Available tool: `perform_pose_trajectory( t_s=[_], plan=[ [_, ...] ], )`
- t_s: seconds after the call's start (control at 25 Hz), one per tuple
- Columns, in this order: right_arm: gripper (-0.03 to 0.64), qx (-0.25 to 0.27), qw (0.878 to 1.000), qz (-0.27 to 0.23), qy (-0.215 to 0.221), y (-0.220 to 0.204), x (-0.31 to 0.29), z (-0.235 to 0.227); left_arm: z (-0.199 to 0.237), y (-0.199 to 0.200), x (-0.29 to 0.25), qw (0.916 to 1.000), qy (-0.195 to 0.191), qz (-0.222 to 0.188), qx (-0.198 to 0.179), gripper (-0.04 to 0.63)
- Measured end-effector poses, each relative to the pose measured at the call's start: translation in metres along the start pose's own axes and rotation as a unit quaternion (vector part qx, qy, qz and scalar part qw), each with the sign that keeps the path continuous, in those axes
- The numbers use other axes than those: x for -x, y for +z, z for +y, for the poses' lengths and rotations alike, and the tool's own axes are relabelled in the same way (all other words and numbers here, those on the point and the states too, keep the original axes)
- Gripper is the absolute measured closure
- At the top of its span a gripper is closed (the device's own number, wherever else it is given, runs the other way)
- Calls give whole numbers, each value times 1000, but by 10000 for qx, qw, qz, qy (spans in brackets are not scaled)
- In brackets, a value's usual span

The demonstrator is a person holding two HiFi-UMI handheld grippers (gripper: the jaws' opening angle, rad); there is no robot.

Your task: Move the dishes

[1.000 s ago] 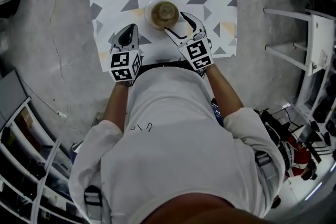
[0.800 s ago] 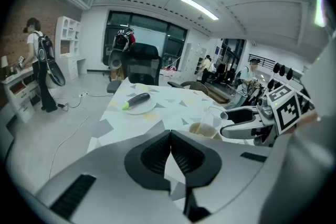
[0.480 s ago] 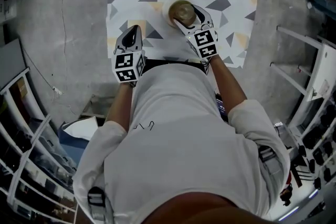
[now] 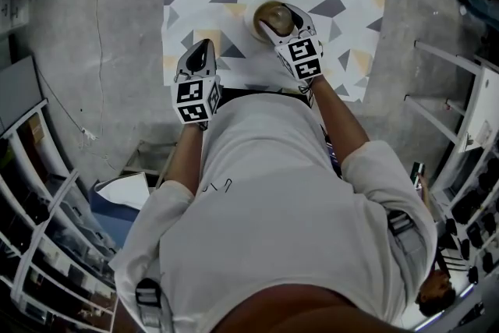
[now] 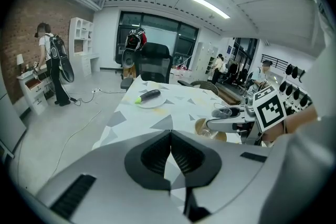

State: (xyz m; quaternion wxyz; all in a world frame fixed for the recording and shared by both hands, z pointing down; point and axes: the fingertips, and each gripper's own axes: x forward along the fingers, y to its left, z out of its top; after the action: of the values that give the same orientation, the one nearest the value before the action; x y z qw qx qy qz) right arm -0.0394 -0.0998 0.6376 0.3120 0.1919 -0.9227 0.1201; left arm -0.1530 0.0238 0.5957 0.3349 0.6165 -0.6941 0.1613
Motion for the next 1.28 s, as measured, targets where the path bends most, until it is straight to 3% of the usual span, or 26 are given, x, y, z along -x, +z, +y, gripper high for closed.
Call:
perform_pose_trajectory(
  t_s=[0.28, 0.64, 0.96, 1.28],
  plan=[
    [339, 48, 10000, 3, -38, 1, 1, 0, -9, 6, -7, 9999, -119, -32, -94, 577],
    [341, -46, 9993, -311, -203, 28, 30, -1, -41, 27, -21, 9973, -580, -170, -419, 577],
    [341, -231, 9945, -794, -639, 67, 76, -24, -77, 56, -38, 9905, -1076, -350, -778, 577],
    [341, -463, 9857, -1058, -1226, 78, 126, -59, -121, 78, -54, 9806, -1548, -471, -1103, 577]
  ],
)
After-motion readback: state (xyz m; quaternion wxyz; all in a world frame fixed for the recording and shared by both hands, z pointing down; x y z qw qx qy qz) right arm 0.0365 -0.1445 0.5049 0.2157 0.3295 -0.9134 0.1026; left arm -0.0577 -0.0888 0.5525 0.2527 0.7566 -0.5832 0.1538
